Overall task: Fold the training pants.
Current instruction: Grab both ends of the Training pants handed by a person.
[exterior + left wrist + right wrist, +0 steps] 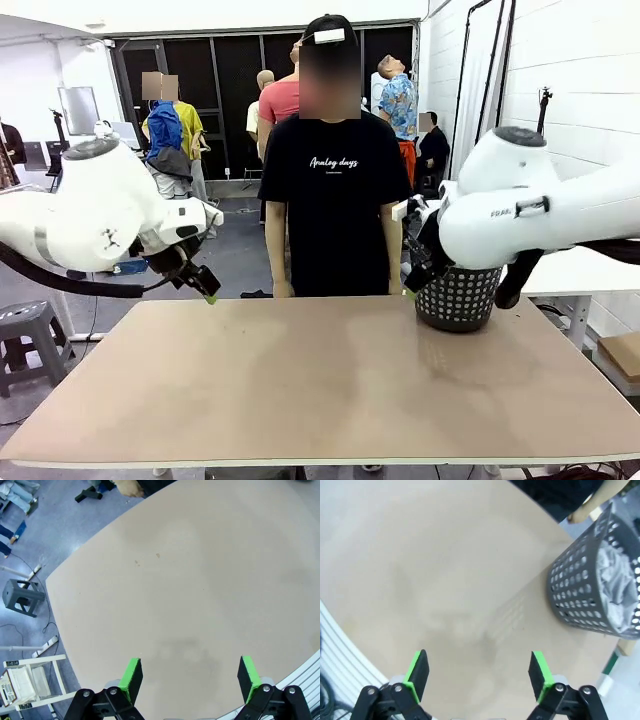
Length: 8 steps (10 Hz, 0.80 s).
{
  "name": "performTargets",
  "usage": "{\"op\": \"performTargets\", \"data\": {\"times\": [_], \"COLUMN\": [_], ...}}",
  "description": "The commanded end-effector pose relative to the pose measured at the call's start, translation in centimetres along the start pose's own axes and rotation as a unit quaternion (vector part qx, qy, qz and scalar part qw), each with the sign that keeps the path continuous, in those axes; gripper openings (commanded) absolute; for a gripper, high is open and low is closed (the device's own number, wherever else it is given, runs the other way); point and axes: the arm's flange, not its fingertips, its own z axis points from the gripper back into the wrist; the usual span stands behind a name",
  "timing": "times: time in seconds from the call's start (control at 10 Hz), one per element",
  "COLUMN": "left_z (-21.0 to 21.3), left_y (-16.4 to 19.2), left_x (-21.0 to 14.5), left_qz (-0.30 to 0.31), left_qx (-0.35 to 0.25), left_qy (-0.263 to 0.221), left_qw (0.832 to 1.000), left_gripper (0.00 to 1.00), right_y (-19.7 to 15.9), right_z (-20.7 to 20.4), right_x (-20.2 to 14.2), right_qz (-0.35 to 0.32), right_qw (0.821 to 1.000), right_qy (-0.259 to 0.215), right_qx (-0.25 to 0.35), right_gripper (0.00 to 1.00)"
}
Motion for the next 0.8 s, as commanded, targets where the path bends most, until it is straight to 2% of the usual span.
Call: {"op": "performTargets", "data": {"times": [0.0,0.3,0.5,0.7], "left_z": [1.9,5.8,5.4,5.4], "left_y": [-0.3,-1.2,-0.9,-0.9], "left_x": [-0.1,-0.4,0.0,0.0], "left_qz": [0.006,-0.001,-0.008,-0.008], "left_qx": [-0.008,0.017,0.011,0.011], "left_qy": [-0.023,-0.042,-0.042,-0.042], "left_qw": [1.000,0.999,0.999,0.999], "left_gripper": [1.00,1.00,1.00,1.00], "right_y": [-0.5,-0.1,-0.1,0.0], "right_z": [1.6,4.0,4.0,4.4], "right_x": [0.1,0.4,0.9,0.5], "right_qz": [0.012,0.016,0.007,0.006], "right_qw": [1.000,0.999,0.999,0.999], "right_qy": [-0.017,-0.031,-0.022,-0.036], "right_qx": [0.003,-0.008,-0.035,-0.014], "right_gripper": [1.00,1.00,1.00,1.00]}}
